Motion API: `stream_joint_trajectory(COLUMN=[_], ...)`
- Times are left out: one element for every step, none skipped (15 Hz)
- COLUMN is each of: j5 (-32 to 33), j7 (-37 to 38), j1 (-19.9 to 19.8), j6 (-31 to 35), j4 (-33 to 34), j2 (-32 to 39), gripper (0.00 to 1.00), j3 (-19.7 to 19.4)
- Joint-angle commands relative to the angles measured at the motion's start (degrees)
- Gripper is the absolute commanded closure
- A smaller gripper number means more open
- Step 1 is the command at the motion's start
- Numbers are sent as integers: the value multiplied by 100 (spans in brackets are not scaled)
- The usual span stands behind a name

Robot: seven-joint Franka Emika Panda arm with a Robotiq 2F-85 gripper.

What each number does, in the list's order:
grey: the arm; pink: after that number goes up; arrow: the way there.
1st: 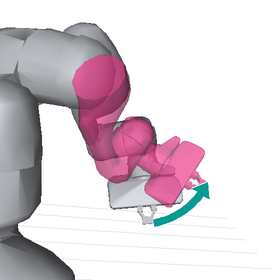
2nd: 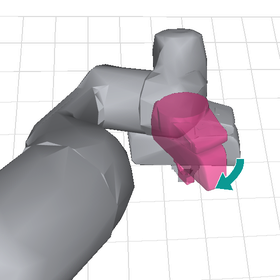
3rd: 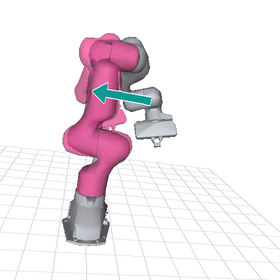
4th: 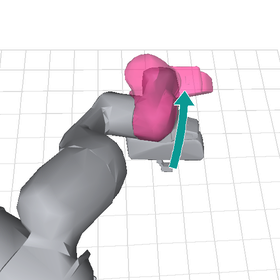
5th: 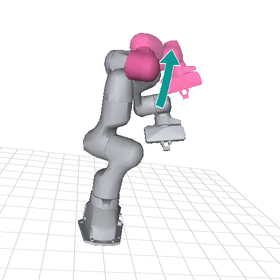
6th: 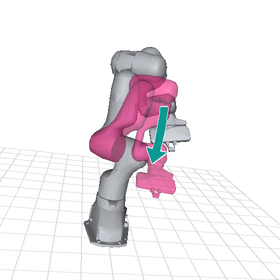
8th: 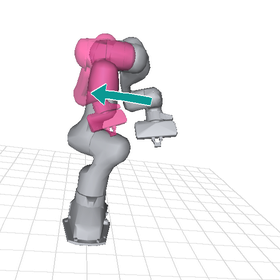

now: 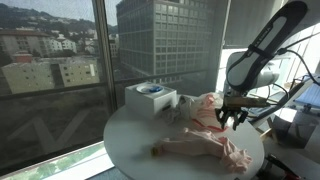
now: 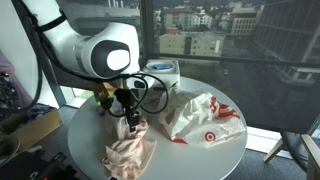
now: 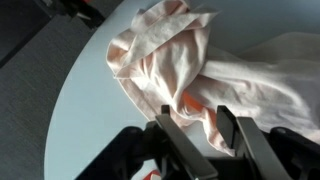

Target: Cover the radish toy with the pink shirt

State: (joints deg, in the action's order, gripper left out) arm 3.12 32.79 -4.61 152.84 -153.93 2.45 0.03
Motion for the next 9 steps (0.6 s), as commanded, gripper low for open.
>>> stream_joint_trajectory(j5=[1176,1116,982,754,525,128,4,106,338], j7=[746,681,563,462,350,118,54,107,245], j1=[306,392,480,583,679,767,856,930,996], j6=[125,233,366,428,454,457,451,447,454], j4=[358,390,419,474,529,588,667,779,850], j2=[195,177,175,177,190,229,289,419,489], gripper=[15,8,1,0,0,0,0,0,0], j3=[-192,-123,-32,68,165,306,375,372,327])
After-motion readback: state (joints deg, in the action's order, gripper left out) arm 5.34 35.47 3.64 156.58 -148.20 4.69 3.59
